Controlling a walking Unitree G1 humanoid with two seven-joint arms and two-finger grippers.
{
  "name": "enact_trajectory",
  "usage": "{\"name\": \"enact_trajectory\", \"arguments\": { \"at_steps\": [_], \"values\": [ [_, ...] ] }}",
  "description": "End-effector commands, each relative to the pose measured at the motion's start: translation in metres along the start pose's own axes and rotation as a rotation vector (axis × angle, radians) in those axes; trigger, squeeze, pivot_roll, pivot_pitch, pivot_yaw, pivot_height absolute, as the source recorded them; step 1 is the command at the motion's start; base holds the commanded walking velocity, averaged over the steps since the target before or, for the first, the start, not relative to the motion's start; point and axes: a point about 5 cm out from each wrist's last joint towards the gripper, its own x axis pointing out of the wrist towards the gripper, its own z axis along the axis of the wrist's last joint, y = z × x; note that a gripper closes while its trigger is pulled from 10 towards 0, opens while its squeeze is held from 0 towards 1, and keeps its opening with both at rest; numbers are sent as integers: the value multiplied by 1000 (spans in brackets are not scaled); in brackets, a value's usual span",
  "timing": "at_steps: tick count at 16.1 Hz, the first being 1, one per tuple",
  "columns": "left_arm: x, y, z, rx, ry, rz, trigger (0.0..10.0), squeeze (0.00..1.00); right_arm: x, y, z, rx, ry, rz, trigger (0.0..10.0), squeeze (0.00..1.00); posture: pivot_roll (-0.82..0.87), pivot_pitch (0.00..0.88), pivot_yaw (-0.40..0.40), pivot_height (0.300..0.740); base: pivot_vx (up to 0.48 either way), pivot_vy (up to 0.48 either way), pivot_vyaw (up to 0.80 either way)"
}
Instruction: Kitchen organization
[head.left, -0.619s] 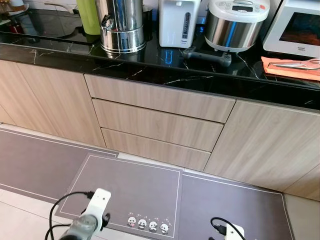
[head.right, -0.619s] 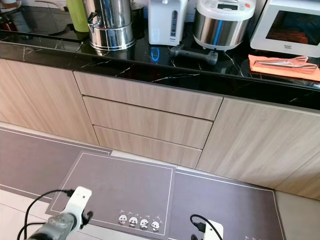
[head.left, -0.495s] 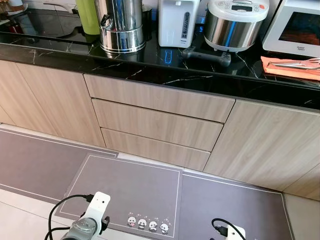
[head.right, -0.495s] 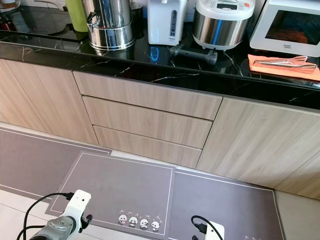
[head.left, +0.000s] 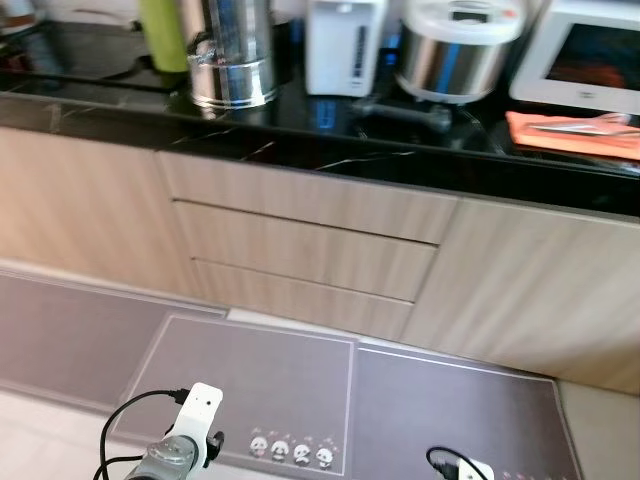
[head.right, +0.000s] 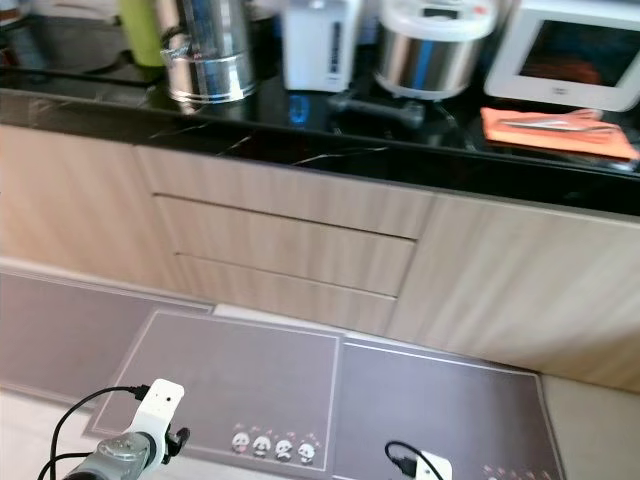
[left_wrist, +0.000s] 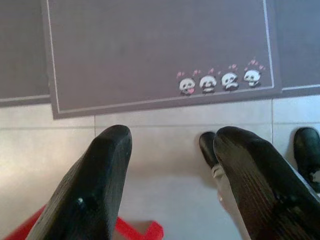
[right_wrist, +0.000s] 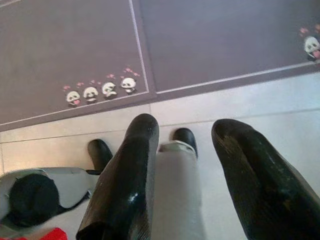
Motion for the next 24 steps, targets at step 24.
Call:
{"name": "enact_trajectory", "arguments": {
  "at_steps": [24],
  "values": [
    [-2,1,-9,33,20,17,10000,0,-4,-18,-1,23,-35,-42,10000,0,107,7,-78,740,0,-50,-688]
  ]
}}
